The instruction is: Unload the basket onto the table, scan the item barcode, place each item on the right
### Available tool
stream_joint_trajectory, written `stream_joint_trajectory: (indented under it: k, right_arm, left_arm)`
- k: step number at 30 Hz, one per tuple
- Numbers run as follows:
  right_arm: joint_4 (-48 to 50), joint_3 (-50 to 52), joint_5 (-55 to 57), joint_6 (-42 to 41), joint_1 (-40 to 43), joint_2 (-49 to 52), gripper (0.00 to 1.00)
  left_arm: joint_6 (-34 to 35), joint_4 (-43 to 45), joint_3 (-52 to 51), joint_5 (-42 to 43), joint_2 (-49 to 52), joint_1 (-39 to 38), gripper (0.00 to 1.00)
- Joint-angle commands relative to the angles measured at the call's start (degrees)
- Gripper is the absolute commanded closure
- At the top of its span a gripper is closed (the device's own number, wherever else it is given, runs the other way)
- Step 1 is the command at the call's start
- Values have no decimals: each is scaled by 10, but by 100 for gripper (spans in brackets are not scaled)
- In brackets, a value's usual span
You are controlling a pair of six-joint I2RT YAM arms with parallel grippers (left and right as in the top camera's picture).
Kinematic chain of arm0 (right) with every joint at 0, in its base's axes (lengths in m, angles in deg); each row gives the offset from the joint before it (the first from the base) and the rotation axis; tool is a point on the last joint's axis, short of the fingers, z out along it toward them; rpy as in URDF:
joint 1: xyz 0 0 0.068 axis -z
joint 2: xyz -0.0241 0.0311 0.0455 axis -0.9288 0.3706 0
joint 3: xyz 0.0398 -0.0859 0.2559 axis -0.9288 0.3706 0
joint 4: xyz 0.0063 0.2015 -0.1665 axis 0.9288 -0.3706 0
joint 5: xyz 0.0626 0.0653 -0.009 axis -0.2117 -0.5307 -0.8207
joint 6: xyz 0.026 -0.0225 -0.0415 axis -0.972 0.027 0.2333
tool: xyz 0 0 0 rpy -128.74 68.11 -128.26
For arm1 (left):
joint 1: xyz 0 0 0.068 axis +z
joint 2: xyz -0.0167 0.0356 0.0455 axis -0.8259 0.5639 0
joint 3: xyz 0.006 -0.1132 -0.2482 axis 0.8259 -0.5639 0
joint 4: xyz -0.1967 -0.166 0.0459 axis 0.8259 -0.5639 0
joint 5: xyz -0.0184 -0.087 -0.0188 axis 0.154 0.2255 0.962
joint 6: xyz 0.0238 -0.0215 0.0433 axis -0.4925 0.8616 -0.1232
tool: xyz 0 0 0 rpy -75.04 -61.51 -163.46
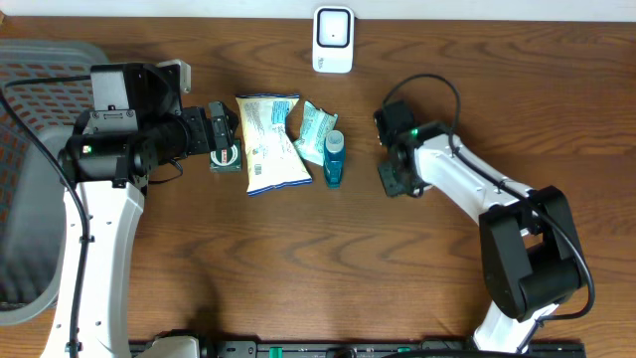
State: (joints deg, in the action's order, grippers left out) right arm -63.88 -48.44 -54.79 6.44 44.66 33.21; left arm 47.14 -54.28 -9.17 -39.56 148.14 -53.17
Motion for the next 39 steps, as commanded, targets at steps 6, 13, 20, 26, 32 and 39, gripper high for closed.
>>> stream_joint_trajectory:
  k: [6,13,20,26,32,39]
  right_arm:
    - [55,62,72,-24,-7,-5,99]
    - [63,40,56,-47,-6,-7,99]
    - [-2,-72,-96,-30,16,-25,99]
    - [-18,-113,-303,10,59,-29,99]
    - [20,-57,-479,9,123,-27,99]
    - [146,72,-548,-71,182,-27,99]
  left_arm:
    - [-10,0,1,-4,2,-1,3]
    - [-10,0,1,-4,2,-1,2]
    - [-10,0,1,-4,2,-1,3]
    - [-10,0,1,-4,2,-1,2]
    - [-10,0,1,-4,2,-1,2]
    - [-10,0,1,-4,2,-1,2]
